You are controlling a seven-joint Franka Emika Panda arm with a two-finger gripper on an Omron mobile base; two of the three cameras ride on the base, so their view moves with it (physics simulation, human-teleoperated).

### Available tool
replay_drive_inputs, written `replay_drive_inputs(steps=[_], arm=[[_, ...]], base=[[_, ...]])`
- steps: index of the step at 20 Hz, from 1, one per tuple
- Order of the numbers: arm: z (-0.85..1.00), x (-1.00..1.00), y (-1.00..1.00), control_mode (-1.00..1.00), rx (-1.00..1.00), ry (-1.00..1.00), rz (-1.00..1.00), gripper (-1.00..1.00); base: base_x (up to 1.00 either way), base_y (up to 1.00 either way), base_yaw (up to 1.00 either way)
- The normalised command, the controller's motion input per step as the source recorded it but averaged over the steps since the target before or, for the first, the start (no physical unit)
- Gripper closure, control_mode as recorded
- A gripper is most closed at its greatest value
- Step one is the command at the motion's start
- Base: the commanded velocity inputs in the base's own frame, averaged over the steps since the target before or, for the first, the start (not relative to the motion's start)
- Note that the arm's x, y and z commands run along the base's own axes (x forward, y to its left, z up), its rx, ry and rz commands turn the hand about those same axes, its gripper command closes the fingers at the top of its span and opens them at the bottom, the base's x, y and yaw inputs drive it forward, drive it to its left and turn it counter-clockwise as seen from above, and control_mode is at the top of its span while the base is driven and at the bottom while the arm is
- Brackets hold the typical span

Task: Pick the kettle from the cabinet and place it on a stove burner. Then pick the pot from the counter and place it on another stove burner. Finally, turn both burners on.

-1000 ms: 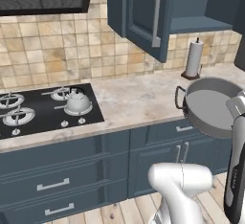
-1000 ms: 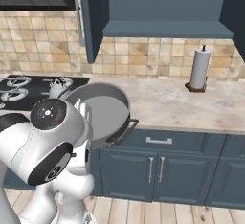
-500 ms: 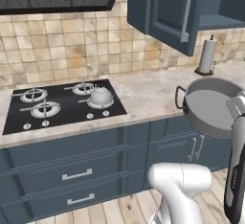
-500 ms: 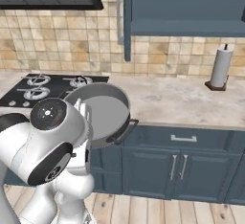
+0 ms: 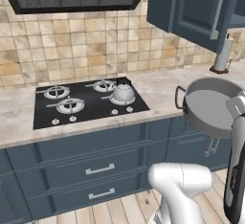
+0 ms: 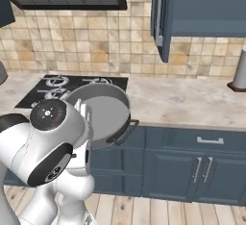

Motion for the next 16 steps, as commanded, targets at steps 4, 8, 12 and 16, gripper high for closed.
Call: replay_drive_inputs(steps=[4, 8, 12, 16], arm=[[0.00, 0.00, 0.00, 1.00, 0.00, 0.00, 0.00, 1.00], [0.00, 0.00, 0.00, 1.00, 0.00, 0.00, 0.00, 1.00], [0.00, 0.00, 0.00, 1.00, 0.00, 0.00, 0.00, 1.00], [0.00, 0.00, 0.00, 1.00, 0.00, 0.00, 0.00, 1.00]], base=[[0.06, 0.55, 0.00], [0.17, 0.57, 0.00], [0.21, 0.56, 0.00], [0.31, 0.54, 0.00]])
